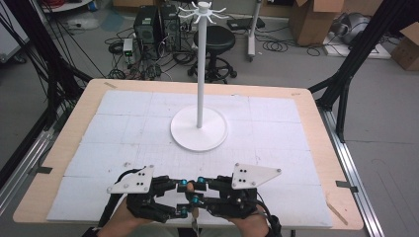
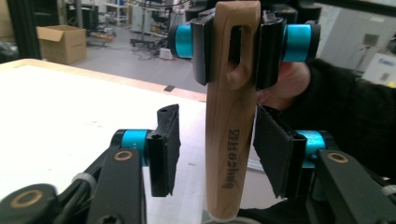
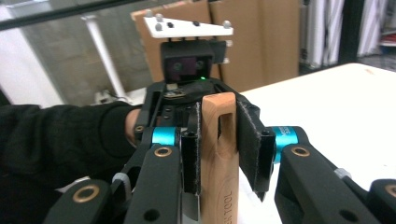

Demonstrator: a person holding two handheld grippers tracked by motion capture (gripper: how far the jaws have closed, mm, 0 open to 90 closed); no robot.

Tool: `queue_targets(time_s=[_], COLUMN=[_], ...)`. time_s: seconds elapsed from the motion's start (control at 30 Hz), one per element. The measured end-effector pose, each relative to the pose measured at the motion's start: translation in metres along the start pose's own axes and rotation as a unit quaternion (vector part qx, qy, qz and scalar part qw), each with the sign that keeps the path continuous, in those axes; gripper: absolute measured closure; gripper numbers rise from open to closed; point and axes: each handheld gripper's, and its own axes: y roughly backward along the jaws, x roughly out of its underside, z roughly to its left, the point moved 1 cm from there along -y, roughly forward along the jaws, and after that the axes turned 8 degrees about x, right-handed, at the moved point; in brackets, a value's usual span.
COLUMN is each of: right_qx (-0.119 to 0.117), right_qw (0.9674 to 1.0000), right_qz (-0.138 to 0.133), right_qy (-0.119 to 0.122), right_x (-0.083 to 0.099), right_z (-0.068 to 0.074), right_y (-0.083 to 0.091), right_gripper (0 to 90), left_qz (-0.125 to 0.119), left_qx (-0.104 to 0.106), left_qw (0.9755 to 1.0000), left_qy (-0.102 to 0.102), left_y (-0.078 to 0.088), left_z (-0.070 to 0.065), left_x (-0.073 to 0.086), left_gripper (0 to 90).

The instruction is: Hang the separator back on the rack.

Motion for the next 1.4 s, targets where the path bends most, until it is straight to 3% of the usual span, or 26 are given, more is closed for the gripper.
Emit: queue_targets(time_s=[0.07, 0.23, 0.43, 0.57, 0.7, 0.83, 0.9, 1.07, 1.17, 1.27, 1.3, 1.37, 1.4], right_qx=[0.013, 0.062, 0.134, 0.174, 0.186, 0.197, 0.196, 0.2, 0.198, 0.191, 0.182, 0.155, 0.149], right_qw=[0.9999, 0.9981, 0.9906, 0.9843, 0.9824, 0.9802, 0.9805, 0.9794, 0.9797, 0.981, 0.9825, 0.987, 0.9876], right_qz=[0.0, 0.0, -0.013, -0.019, -0.015, -0.012, -0.014, -0.016, -0.02, -0.027, -0.034, -0.041, -0.049], right_qy=[-0.003, 0.0, -0.025, -0.025, -0.015, -0.008, -0.014, -0.019, -0.028, -0.025, -0.022, -0.009, 0.003], right_x=[-0.002, -0.009, -0.013, -0.016, -0.018, -0.017, -0.017, -0.015, -0.014, -0.014, -0.013, -0.013, -0.013], right_z=[0.001, 0.007, 0.006, 0.01, 0.016, 0.02, 0.021, 0.02, 0.019, 0.02, 0.019, 0.016, 0.014], right_y=[0.0, -0.004, -0.005, -0.005, -0.01, -0.014, -0.015, -0.016, -0.015, -0.013, -0.012, -0.011, -0.007], right_gripper=[71.7, 71.8, 71.7, 71.7, 71.7, 71.7, 71.6, 71.6, 71.5, 70.3, 67.4, 43.4, 40.4], left_qz=[0.004, 0.025, 0.046, 0.051, 0.053, 0.048, 0.048, 0.057, 0.06, 0.055, 0.052, 0.043, 0.037], left_qx=[-0.007, -0.048, -0.121, -0.143, -0.158, -0.174, -0.173, -0.164, -0.158, -0.138, -0.128, -0.105, -0.091], left_qw=[1.0, 0.9984, 0.9915, 0.9884, 0.9859, 0.9836, 0.9837, 0.9848, 0.9857, 0.9889, 0.9903, 0.9934, 0.995], left_qy=[-0.002, -0.013, -0.009, -0.011, -0.014, -0.004, 0.001, -0.004, -0.001, 0.003, 0.006, 0.012, 0.016], left_y=[0.001, -0.001, -0.004, -0.009, -0.013, -0.009, -0.008, -0.009, -0.009, -0.007, -0.006, -0.004, -0.003], left_z=[0.0, -0.002, -0.002, -0.005, -0.007, -0.006, -0.006, -0.007, -0.006, -0.006, -0.006, -0.006, -0.006], left_x=[0.0, 0.0, 0.002, 0.004, 0.004, 0.003, 0.003, 0.003, 0.002, 0.0, -0.001, -0.003, -0.004], left_gripper=[46.9, 42.6, 42.8, 43.3, 47.1, 52.2, 54.0, 69.5, 69.9, 70.0, 70.1, 70.1, 70.1])
